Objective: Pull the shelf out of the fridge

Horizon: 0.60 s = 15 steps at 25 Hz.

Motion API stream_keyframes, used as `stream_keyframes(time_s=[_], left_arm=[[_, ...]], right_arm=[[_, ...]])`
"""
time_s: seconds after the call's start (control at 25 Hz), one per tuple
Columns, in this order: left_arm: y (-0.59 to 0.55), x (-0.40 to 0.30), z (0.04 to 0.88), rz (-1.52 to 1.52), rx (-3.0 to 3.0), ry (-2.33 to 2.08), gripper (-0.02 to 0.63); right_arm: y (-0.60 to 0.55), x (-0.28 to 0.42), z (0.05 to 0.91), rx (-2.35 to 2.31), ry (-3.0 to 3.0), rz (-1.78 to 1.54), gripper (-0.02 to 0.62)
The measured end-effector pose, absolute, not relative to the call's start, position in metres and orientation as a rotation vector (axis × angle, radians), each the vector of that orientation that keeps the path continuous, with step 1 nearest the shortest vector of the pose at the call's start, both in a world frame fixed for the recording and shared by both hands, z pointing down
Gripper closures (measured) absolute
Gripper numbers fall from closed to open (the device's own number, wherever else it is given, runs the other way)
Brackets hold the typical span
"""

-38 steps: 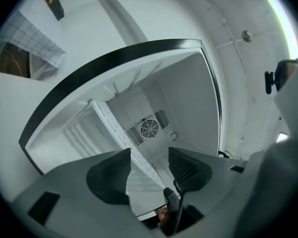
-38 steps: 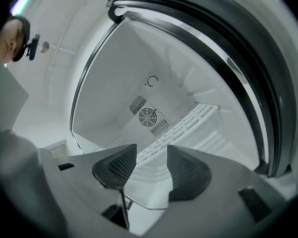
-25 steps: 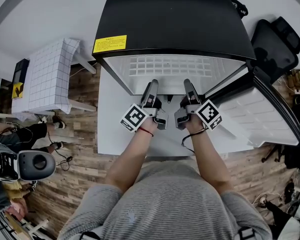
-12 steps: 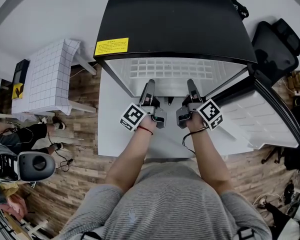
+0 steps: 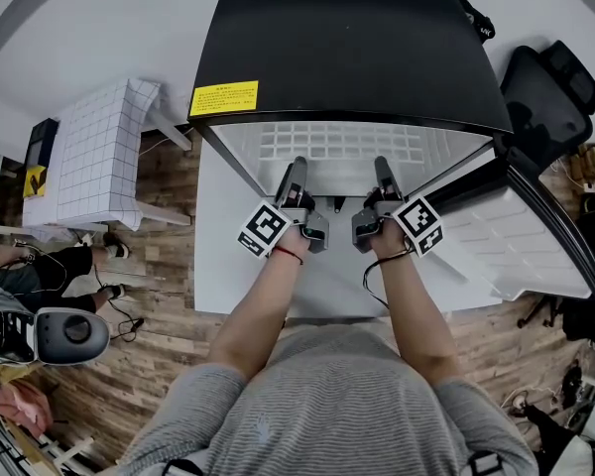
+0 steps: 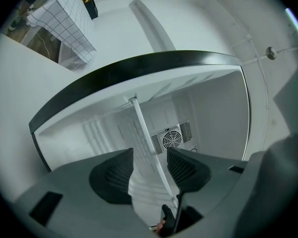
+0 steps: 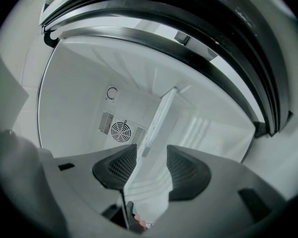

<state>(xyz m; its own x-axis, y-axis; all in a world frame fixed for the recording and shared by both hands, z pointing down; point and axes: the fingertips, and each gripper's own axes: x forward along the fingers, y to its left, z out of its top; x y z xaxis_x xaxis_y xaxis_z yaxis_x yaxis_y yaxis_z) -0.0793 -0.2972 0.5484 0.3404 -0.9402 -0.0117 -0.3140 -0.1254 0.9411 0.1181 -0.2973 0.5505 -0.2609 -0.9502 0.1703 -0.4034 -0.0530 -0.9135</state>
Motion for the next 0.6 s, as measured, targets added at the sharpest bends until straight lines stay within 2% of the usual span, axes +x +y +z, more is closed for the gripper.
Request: stream_keyframes(time_s=[0.6], left_arm=[[-0.312, -0.079, 0.555, -0.813, 1.624, -1.161, 0.416]], right_arm=[[-0.314, 0.133, 0.552, -1.457, 1.635, -1.3, 0.399]])
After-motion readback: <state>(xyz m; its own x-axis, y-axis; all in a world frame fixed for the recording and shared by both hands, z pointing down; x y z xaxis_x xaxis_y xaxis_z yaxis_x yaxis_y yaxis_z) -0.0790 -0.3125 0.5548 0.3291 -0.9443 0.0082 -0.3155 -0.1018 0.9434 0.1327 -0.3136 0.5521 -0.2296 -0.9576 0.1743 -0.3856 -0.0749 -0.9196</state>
